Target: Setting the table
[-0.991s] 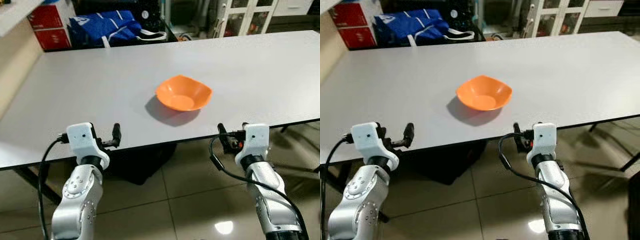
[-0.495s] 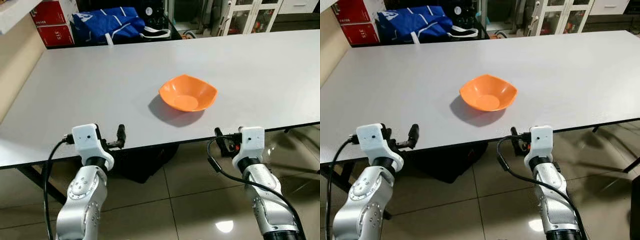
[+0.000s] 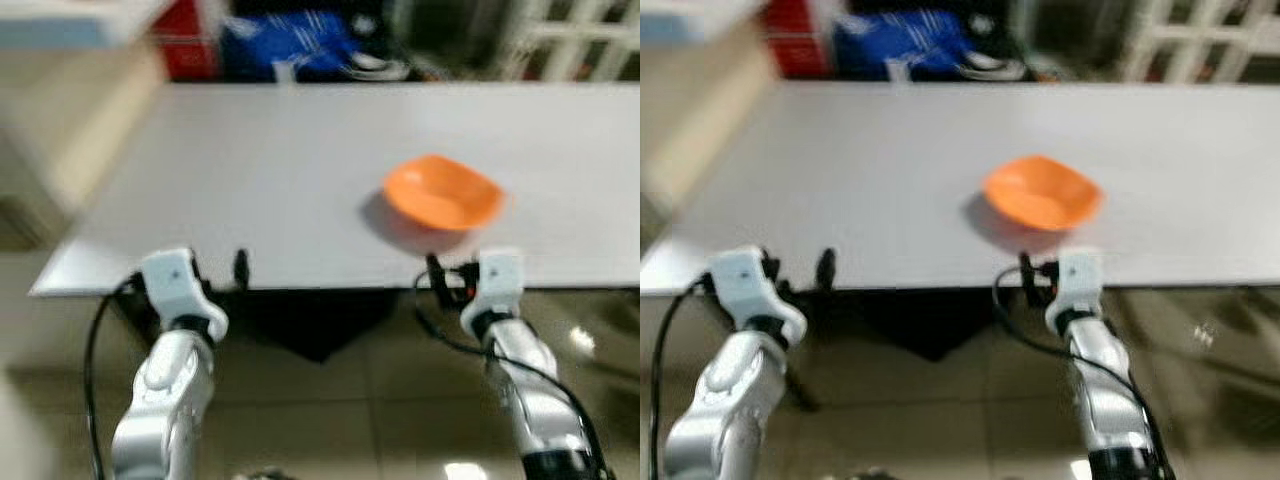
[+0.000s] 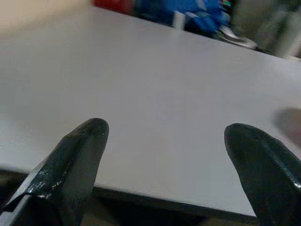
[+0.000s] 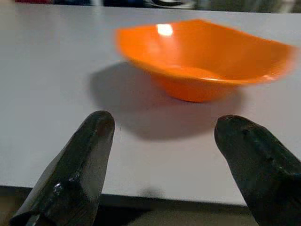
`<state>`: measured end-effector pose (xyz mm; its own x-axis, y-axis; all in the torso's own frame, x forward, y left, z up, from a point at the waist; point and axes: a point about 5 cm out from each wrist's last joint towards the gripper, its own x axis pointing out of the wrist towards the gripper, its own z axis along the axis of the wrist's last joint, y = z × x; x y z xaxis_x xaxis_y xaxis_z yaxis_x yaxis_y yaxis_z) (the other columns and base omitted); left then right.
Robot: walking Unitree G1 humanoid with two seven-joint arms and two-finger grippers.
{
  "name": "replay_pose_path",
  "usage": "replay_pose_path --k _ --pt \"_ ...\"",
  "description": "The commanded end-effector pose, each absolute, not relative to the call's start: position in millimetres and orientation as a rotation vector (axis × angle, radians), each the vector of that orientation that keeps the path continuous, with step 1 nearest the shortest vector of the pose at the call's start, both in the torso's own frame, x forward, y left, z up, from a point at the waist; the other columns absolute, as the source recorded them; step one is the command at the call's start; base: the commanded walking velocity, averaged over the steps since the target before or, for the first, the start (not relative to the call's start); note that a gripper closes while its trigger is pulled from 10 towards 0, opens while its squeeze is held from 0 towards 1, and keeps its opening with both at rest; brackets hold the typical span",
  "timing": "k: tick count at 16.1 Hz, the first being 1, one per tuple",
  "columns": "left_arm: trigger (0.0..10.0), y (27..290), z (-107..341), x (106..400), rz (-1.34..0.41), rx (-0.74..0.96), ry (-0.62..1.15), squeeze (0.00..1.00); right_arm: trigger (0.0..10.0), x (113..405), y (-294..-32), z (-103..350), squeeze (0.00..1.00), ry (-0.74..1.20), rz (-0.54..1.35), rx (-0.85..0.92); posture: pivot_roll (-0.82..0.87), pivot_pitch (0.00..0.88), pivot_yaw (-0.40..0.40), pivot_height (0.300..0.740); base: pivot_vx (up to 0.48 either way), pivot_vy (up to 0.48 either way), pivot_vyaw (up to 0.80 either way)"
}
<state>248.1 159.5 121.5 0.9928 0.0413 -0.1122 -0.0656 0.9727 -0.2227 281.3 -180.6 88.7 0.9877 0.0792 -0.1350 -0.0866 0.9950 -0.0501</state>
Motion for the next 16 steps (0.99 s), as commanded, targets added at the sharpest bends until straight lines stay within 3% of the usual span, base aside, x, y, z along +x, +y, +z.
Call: replay_pose_path --k 1,6,16 --pt "10.0 155.6 123.2 248.2 0.046 -0.23 0.103 0.0 10.0 282.3 -185.5 86.2 0.0 0.162 0.057 -0.044 -0.16 0.001 0.038 0.74 0.0 0.281 0.0" --pt "10.0 155.5 124.2 249.6 0.024 -0.22 0.099 0.0 10.0 283.1 -181.5 87.0 0.0 0.142 0.082 -0.059 -0.16 0.001 0.041 0.74 0.0 0.326 0.0" --pt "10.0 152.9 126.4 255.5 -0.039 -0.195 0.079 0.0 10.0 282.3 -180.0 87.4 0.0 0.128 0.095 -0.081 -0.17 0.0 0.041 0.74 0.0 0.479 0.0"
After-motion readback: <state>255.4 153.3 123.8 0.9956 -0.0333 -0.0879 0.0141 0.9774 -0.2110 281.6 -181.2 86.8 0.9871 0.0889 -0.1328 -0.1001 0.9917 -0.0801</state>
